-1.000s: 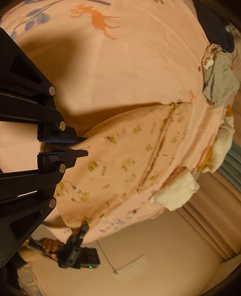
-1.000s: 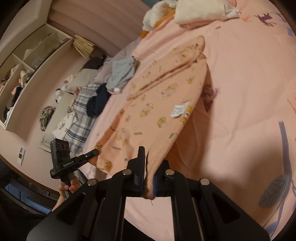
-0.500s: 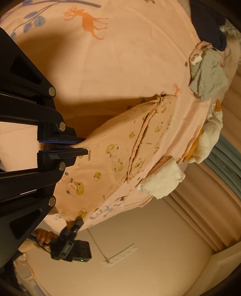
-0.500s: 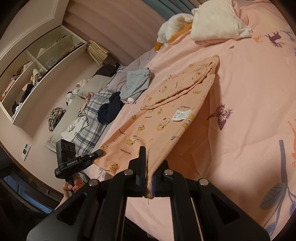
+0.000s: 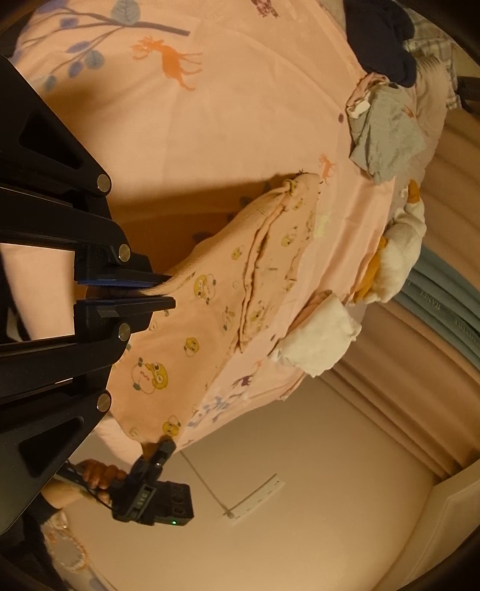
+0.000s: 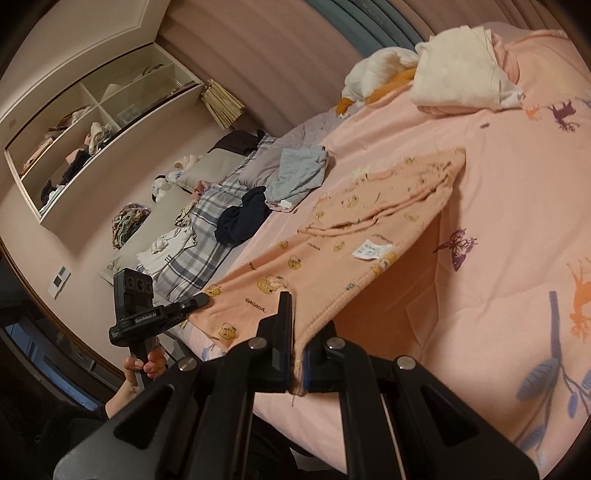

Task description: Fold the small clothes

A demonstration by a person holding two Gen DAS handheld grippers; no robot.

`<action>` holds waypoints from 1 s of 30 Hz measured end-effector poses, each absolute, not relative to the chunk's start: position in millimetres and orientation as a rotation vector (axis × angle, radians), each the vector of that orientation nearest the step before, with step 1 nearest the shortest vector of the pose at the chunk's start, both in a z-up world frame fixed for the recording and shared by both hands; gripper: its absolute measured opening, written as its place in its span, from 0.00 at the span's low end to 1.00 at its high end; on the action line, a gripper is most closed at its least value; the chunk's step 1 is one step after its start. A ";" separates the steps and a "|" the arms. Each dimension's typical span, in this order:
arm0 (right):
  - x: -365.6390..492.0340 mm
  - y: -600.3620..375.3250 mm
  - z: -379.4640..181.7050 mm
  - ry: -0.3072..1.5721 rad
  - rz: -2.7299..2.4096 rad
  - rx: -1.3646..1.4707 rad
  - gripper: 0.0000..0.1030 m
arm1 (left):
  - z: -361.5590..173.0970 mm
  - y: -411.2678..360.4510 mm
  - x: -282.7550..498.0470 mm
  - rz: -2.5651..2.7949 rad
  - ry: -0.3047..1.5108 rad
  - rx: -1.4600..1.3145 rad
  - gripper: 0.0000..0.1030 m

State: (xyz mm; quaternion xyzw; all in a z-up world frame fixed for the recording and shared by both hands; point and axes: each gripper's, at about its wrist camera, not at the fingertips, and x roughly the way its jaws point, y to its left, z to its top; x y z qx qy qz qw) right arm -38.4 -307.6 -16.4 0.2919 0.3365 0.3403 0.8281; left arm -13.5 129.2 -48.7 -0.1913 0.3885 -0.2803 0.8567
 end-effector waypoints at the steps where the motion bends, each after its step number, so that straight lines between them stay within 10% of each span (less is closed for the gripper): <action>1: -41.6 -309.8 -14.1 0.714 0.724 0.618 0.05 | -47.2 129.0 -17.2 -0.588 0.817 -0.396 0.01; 30: 31.2 -316.0 7.0 0.621 0.714 0.646 0.05 | -38.3 134.7 46.9 -0.493 0.759 -0.446 0.01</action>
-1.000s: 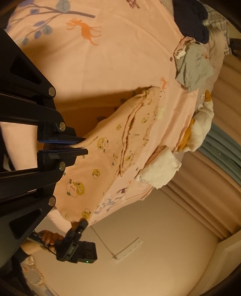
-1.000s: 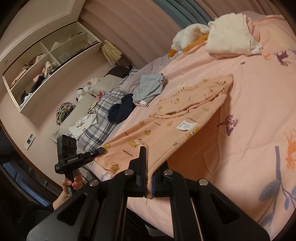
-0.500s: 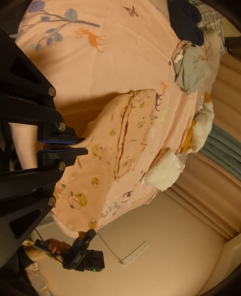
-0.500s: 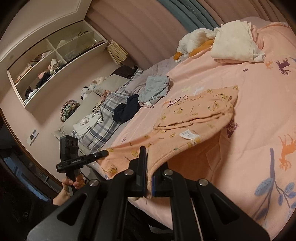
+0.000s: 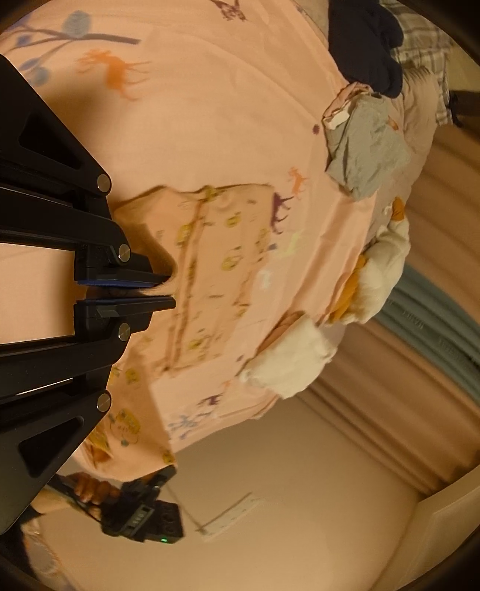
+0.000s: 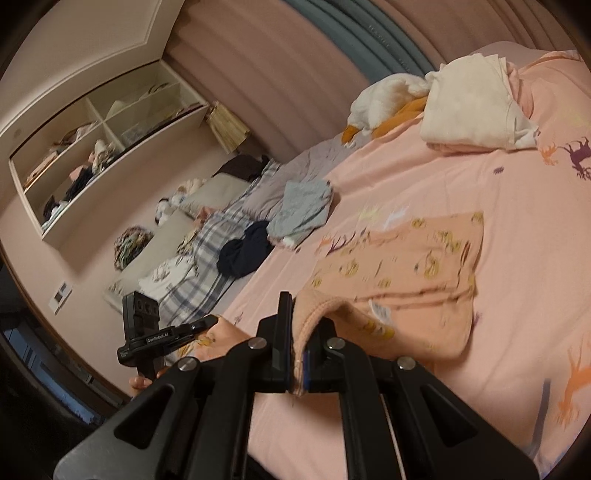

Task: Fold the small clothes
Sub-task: 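Lower the hem onto the collar and open both grippers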

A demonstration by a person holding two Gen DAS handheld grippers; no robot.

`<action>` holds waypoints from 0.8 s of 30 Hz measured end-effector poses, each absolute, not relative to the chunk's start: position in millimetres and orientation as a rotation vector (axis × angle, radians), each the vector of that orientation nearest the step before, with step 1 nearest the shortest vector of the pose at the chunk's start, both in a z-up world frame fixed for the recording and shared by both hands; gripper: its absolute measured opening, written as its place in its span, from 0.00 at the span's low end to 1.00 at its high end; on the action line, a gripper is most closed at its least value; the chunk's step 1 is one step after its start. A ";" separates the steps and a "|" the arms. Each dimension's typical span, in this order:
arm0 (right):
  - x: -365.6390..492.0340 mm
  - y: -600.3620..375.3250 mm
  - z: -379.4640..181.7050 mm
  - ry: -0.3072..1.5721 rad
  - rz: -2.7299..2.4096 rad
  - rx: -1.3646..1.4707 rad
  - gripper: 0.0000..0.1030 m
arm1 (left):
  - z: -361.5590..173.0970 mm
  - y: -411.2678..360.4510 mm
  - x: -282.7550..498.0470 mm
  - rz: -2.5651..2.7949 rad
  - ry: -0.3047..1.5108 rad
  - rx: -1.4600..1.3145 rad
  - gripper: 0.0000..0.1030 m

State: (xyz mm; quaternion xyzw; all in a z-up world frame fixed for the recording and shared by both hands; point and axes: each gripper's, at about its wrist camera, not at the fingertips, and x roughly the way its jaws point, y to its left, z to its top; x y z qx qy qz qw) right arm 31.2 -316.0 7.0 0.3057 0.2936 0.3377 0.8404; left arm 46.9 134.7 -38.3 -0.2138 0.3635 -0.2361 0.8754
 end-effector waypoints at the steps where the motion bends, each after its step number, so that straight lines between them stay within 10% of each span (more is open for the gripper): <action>1: 40.9 -319.1 8.0 0.614 0.700 0.652 0.05 | -37.5 138.2 58.2 -0.485 0.751 -0.466 0.01; 24: 260.2 -343.9 -98.5 0.974 0.274 0.937 0.08 | -112.3 127.1 292.5 -0.256 1.060 -0.566 0.01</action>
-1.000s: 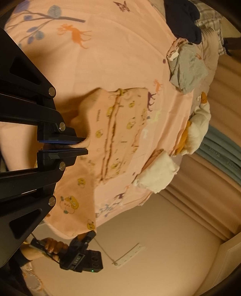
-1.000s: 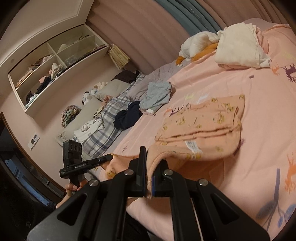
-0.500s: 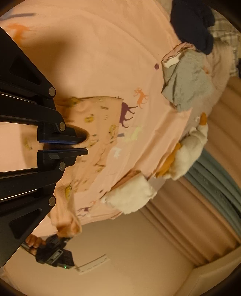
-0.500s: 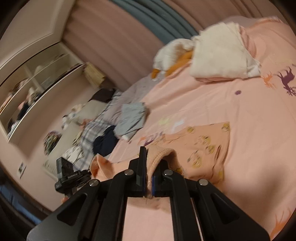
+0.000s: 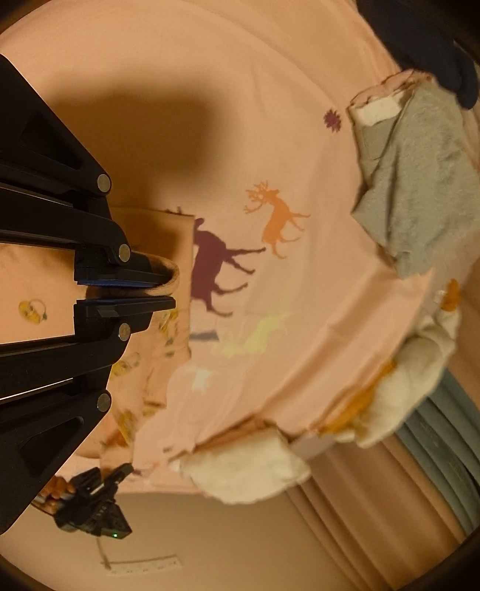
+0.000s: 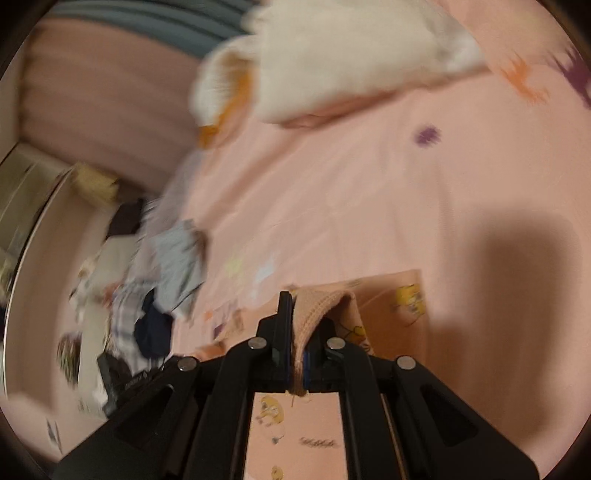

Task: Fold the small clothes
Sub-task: 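Lower the hem onto the collar and open both grippers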

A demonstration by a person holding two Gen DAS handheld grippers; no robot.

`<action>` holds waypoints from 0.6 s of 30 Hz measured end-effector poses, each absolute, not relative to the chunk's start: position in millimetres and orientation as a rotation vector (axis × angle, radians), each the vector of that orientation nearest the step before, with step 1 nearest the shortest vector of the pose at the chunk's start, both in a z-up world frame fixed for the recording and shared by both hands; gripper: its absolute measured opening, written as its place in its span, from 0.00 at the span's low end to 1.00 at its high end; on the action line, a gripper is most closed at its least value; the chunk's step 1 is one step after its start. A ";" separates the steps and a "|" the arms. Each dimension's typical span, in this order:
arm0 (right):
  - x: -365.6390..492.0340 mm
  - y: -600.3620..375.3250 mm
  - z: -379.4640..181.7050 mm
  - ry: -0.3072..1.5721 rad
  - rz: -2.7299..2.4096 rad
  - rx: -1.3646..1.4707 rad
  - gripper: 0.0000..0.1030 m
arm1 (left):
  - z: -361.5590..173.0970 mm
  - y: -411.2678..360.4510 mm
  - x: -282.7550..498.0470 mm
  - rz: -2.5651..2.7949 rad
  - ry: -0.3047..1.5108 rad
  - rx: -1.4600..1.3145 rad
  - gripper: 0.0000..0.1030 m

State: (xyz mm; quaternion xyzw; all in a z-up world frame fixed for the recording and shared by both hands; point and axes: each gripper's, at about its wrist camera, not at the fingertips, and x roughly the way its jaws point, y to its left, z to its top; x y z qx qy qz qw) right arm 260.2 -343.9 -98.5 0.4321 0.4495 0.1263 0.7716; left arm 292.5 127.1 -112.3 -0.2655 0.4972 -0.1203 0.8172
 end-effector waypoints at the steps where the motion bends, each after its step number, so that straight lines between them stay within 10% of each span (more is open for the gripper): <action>1: 267.1 -348.2 -112.7 1.021 0.224 1.001 0.08 | -120.5 126.2 301.0 -0.225 1.097 -0.564 0.01; 10: 265.3 -385.6 -127.4 0.960 0.090 1.130 0.44 | -156.4 145.1 329.0 -0.142 1.215 -0.678 0.01; 15: 244.0 -405.4 -95.3 0.890 0.097 1.025 0.46 | -148.2 160.0 326.2 -0.190 1.234 -0.781 0.01; 18: 233.9 -395.6 -78.3 0.877 0.192 0.897 0.46 | -140.3 168.3 327.9 -0.144 1.229 -0.766 0.39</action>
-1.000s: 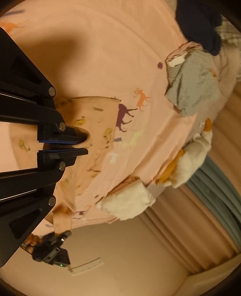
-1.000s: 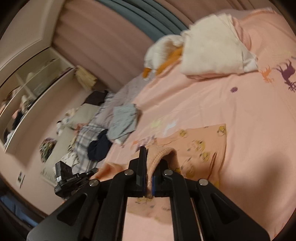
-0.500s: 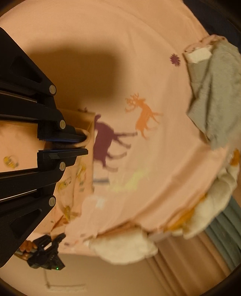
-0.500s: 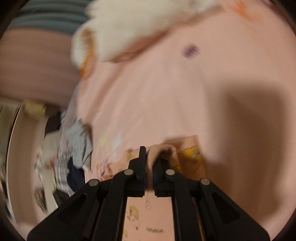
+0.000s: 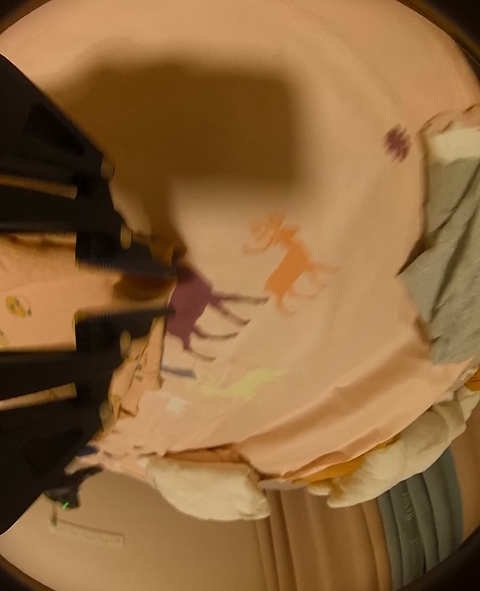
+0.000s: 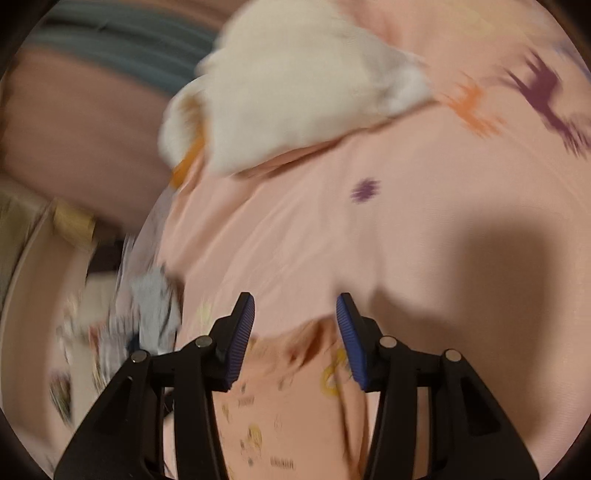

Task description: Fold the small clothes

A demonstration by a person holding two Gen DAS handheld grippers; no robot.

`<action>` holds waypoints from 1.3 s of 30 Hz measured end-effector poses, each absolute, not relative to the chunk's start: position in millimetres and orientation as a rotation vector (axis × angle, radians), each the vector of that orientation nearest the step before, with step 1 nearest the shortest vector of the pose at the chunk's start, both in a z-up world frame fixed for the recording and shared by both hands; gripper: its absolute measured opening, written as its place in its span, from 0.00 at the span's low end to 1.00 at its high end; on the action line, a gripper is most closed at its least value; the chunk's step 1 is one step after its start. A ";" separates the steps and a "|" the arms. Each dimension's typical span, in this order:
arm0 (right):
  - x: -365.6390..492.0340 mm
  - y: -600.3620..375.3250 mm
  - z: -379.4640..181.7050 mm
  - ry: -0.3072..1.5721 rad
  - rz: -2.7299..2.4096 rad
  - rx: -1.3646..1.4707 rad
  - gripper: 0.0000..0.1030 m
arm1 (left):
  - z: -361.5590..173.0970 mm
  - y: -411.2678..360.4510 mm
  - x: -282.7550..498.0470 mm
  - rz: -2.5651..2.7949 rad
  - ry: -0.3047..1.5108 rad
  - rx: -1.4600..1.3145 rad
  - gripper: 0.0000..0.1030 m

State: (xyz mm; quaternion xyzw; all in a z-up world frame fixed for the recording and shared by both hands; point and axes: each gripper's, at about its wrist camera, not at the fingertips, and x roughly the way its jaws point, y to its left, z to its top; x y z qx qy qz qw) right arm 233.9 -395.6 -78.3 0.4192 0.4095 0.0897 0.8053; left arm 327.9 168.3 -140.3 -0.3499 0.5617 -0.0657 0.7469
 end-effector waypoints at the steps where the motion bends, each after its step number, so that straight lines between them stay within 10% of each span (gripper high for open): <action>1: 228.0 -389.3 -70.8 0.871 0.236 0.847 0.46 | -134.4 173.9 324.9 -0.106 1.211 -0.733 0.64; 9: 202.5 -318.1 -65.0 0.966 0.398 0.425 0.17 | -93.8 155.0 277.6 -0.108 1.085 -0.349 0.68; 14: 217.3 -276.2 -83.8 1.021 0.432 0.257 0.16 | -100.7 86.8 251.1 -0.273 1.070 -0.113 0.32; 28: 320.4 -256.8 -60.3 0.897 0.269 0.271 0.17 | -108.7 79.4 348.8 -0.095 1.003 -0.282 0.31; 39: 217.7 -266.9 -53.9 0.915 0.389 0.168 0.17 | -108.3 101.8 244.8 -0.275 0.980 -0.119 0.31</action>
